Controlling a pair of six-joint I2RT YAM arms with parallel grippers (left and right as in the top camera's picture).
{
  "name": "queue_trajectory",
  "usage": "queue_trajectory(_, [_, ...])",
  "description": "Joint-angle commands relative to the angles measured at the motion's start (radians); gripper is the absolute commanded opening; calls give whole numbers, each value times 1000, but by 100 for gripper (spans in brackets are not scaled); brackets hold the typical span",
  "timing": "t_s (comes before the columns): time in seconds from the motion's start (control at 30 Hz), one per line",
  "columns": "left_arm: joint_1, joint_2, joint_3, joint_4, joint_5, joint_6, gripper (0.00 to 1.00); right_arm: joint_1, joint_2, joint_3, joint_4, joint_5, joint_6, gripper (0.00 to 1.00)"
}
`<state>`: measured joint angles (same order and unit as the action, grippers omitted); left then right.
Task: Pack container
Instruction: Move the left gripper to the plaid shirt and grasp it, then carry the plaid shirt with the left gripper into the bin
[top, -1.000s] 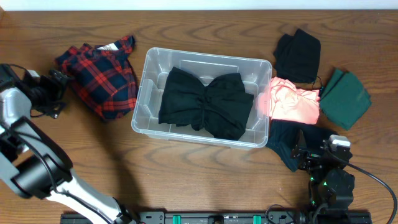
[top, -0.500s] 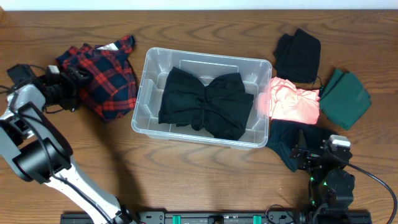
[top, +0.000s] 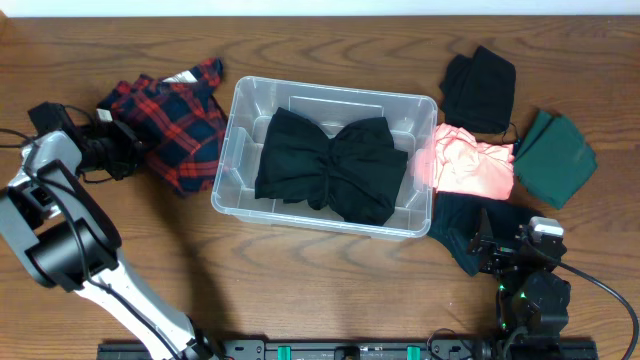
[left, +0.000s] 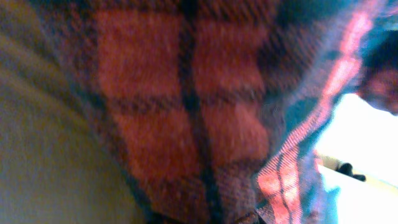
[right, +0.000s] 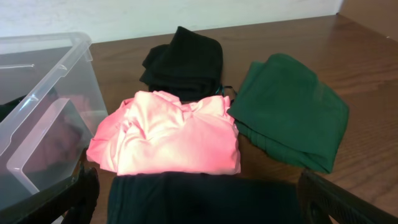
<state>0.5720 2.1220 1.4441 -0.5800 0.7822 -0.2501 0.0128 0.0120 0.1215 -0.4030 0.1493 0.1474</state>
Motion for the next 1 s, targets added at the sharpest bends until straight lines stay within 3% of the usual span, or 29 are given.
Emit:
queue_trajectory(0.0, [-2,-218,28,-6,24,32,6,7,-5,-3,-1,0,-14,99])
queue_trajectory(0.23, [-96,-595,28,-13,45,31,6,7,-5,-3,-1,0,-14,99])
queue_trajectory(0.43, [-350,-760,28,-19,45,29,6,7,-5,-3,-1,0,-14,99])
queue_trajectory(0.6, [-592,-742,28,-88,40,125,6,7,-5,-3,-1,0,-14,99])
queue_trajectory(0.7, [-686,-692,27,-162,-58,150,6,7,-5,-3,-1,0,-14,99])
queue_trajectory(0.83, [-733,-612,27,-201,-241,156,6,7,-5,-3,-1,0,-14,99])
queue_trajectory(0.97, [-731,-509,26,-201,-262,194,6,7,-5,-3,-1,0,-14,99])
